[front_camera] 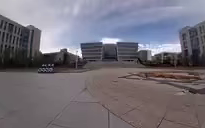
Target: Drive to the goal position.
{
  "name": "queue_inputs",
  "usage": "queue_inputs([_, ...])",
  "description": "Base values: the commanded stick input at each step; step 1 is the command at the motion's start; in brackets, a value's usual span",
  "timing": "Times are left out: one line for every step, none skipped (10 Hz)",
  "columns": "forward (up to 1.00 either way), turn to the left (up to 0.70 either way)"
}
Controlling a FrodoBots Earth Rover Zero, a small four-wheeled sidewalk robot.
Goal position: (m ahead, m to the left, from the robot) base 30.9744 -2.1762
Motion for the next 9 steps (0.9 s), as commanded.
queue_inputs([0.85,0.00])
queue_inputs([0.85,0.00])
queue_inputs([0.85,0.00])
queue_inputs([0.85,-0.02])
queue_inputs([0.85,-0.12])
queue_inputs([0.85,-0.18])
queue_inputs([0.85,-0.20])
queue_inputs([0.85,-0.20])
queue_inputs([0.85,-0.16])
